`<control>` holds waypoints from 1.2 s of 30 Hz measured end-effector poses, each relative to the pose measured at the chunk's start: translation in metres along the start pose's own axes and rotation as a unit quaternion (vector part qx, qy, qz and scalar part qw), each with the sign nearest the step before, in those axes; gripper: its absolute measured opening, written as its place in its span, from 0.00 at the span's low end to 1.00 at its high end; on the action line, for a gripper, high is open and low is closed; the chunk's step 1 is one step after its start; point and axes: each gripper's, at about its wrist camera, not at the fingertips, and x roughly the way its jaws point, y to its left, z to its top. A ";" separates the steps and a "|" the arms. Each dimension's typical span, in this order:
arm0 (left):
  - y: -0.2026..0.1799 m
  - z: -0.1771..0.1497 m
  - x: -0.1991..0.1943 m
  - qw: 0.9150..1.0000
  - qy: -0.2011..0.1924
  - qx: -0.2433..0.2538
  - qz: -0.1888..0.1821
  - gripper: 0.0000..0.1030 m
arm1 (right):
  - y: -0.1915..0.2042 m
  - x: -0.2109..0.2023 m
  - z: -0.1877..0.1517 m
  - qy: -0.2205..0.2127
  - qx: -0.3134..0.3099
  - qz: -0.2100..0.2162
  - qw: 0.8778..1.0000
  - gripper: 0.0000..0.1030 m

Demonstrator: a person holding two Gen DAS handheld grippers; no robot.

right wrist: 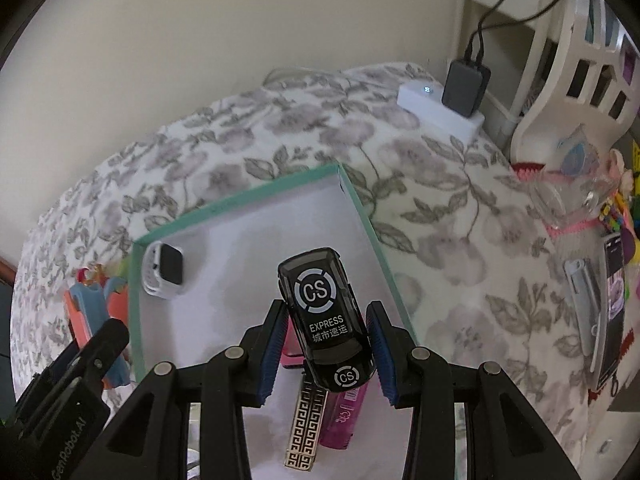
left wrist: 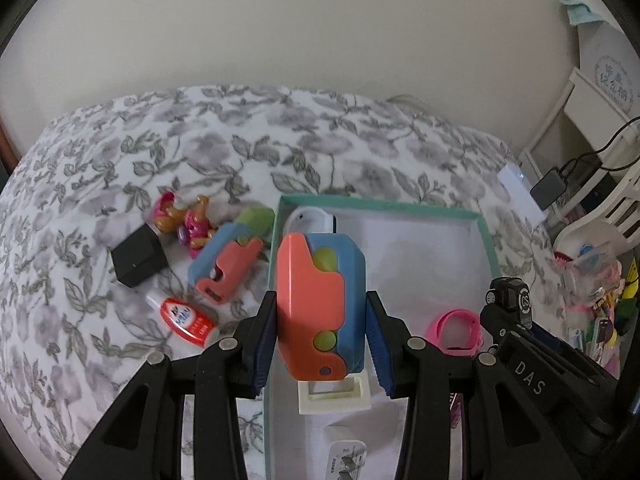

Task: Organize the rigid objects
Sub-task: 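Carry both toys into the tray and open both tools to release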

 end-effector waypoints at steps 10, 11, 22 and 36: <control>-0.001 -0.005 0.018 1.000 0.007 0.008 0.012 0.43 | 0.000 0.016 -0.007 0.016 -0.006 -0.013 1.000 0.43; -0.001 -0.006 0.019 1.000 0.009 0.010 0.013 0.43 | -0.001 0.017 -0.007 0.018 -0.005 -0.013 1.000 0.43; -0.002 -0.006 0.023 0.999 0.016 0.019 0.021 0.43 | 0.000 0.016 -0.005 0.024 -0.004 -0.005 1.000 0.43; 0.009 0.007 0.002 1.000 0.003 0.002 0.029 0.68 | 0.005 -0.011 0.004 -0.003 -0.007 -0.002 1.000 0.66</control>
